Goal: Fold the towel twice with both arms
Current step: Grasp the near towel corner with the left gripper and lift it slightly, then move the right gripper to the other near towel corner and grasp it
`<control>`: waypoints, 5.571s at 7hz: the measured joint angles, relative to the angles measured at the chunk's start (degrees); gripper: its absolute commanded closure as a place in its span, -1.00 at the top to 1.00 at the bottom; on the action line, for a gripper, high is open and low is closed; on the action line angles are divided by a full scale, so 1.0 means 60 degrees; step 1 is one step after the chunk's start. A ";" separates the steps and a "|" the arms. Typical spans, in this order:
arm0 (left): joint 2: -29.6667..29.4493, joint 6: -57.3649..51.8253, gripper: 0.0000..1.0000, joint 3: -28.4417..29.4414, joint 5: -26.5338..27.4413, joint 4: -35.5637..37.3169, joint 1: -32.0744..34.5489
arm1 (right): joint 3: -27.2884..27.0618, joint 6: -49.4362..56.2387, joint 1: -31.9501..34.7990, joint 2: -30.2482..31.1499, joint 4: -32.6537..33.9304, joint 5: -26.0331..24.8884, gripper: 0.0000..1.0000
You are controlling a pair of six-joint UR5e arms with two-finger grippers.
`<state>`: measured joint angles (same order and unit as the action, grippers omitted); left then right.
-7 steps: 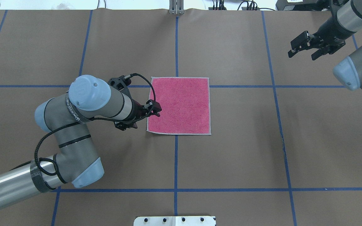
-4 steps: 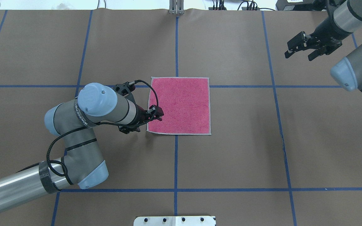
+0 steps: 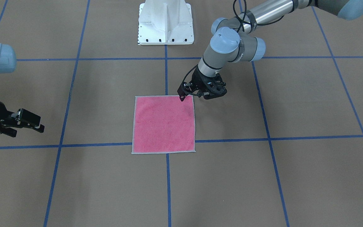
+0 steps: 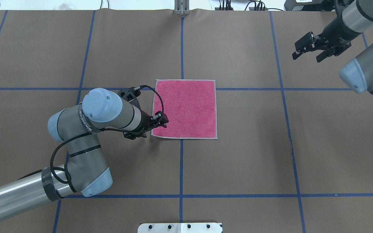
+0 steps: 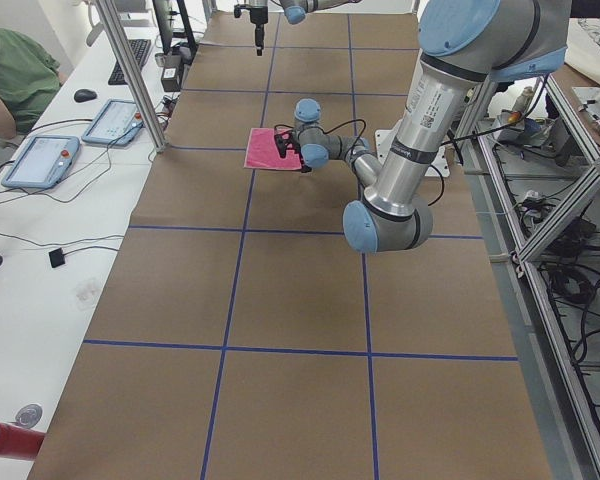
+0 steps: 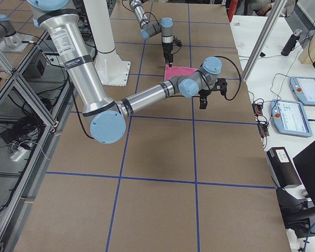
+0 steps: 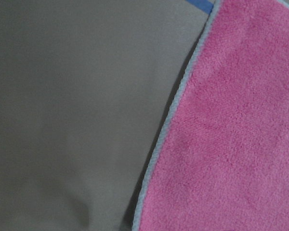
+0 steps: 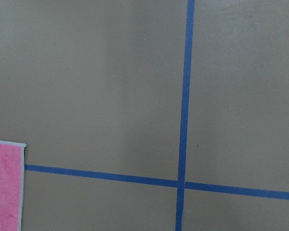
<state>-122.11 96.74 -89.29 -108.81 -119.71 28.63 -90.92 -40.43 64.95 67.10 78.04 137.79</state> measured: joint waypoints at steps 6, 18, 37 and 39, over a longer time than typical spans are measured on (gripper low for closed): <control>-0.0236 0.0062 -1.00 0.0235 -0.0039 0.0016 -0.0136 | 0.0007 0.0006 0.0001 0.0007 0.0001 0.0003 0.98; -0.1172 0.2116 -1.00 0.0690 -0.0044 0.0502 0.0709 | -0.0999 -0.1977 -0.1359 -0.0138 -0.0041 -0.0264 0.98; -0.1166 0.2129 -1.00 0.0690 -0.0058 0.0454 0.0730 | -0.0332 -1.3199 -0.5727 -0.0719 -0.2927 -0.3940 0.50; -0.1167 0.2129 -1.00 0.0687 -0.0058 0.0454 0.0724 | -0.0201 -1.3478 -0.5739 -0.0772 -0.2919 -0.4148 0.11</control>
<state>-129.11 109.51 -85.16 -109.16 -116.98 32.97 -92.13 -121.30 30.52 62.47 60.53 112.91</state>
